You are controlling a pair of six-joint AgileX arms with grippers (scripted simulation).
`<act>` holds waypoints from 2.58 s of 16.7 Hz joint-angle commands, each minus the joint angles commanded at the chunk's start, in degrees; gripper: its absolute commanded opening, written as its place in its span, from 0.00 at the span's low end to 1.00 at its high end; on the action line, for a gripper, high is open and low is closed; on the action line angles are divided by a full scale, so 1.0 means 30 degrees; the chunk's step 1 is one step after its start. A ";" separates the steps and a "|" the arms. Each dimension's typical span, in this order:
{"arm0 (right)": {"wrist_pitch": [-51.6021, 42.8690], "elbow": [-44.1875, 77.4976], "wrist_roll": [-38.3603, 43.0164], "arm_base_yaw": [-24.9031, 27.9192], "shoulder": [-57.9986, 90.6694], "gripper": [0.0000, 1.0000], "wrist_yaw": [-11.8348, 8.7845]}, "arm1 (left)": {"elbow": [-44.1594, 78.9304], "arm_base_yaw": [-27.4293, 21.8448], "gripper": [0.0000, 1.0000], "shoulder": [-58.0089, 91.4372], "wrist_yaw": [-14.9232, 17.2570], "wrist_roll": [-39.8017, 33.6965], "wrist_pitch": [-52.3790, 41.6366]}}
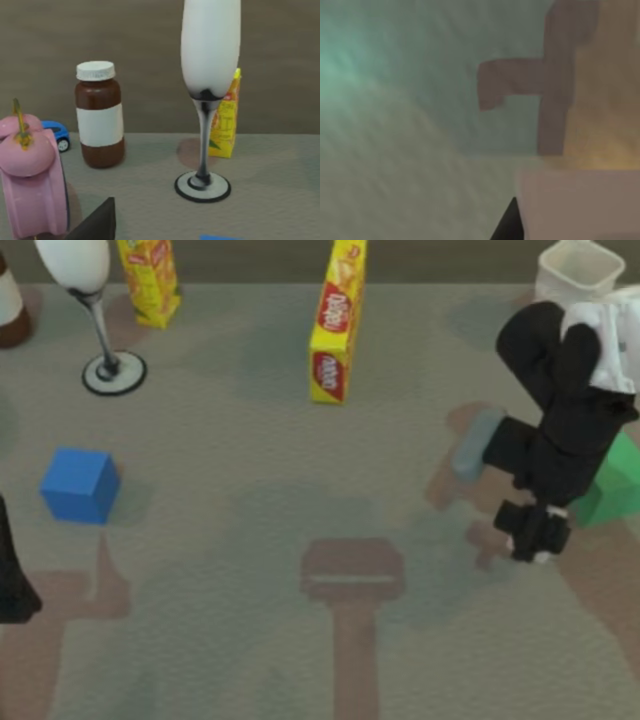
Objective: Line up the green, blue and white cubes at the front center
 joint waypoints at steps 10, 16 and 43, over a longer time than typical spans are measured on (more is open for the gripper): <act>-0.1989 0.0986 -0.0399 0.0648 -0.1087 0.00 -0.0016 | 0.0000 0.0000 1.00 0.0000 0.0000 0.0000 0.0000; -0.2586 0.0349 -0.2644 0.4324 -0.2276 0.00 -0.0067 | 0.0000 0.0000 1.00 0.0000 0.0000 0.0000 0.0000; 0.2236 -0.3269 -0.3788 0.6363 -0.1183 0.38 -0.0073 | 0.0000 0.0000 1.00 0.0000 0.0000 0.0000 0.0000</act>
